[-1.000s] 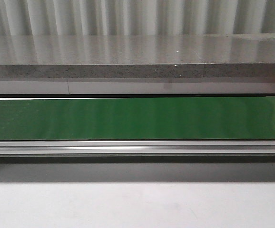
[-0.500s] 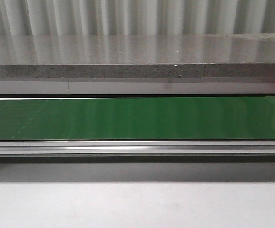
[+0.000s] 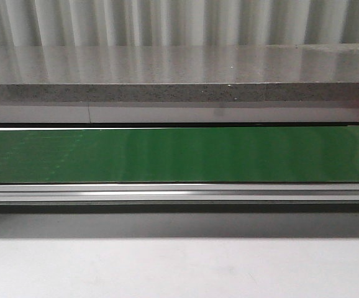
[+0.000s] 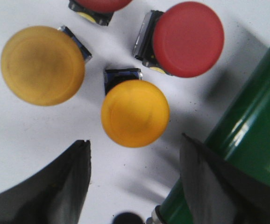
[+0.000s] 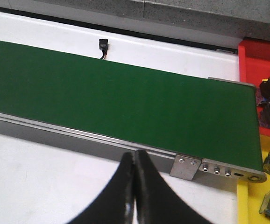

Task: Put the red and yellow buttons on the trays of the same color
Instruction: 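Grasp a yellow button from the pile with the left gripper, then lower the yellow button onto the belt and open the left gripper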

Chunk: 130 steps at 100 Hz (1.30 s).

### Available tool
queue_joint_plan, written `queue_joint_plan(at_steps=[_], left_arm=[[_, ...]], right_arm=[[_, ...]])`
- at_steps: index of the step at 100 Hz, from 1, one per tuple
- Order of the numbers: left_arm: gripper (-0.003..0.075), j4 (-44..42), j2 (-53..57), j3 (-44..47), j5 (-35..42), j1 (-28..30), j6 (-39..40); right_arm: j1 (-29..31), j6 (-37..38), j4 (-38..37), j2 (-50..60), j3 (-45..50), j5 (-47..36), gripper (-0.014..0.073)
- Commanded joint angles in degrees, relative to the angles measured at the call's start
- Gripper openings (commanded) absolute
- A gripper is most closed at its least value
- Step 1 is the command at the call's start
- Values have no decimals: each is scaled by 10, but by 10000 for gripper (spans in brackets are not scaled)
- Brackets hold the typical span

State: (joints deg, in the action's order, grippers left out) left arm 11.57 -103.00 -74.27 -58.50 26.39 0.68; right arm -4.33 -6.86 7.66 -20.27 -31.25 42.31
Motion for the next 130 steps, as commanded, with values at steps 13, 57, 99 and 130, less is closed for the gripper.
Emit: queue_joint_plan(at_steps=[13, 57, 99, 130], left_arm=[[410, 18, -13, -38, 8, 1, 4], [238, 18, -16, -38, 39, 1, 4], [175, 17, 59, -38, 12, 1, -10], [175, 13, 157, -38, -16, -40, -30]], right_arm=[[0, -7, 4, -3, -14, -36, -67], [0, -7, 4, -3, -14, -36, -67], [0, -7, 4, -3, -14, -36, -67], [0, -7, 4, -3, -14, -36, -67]])
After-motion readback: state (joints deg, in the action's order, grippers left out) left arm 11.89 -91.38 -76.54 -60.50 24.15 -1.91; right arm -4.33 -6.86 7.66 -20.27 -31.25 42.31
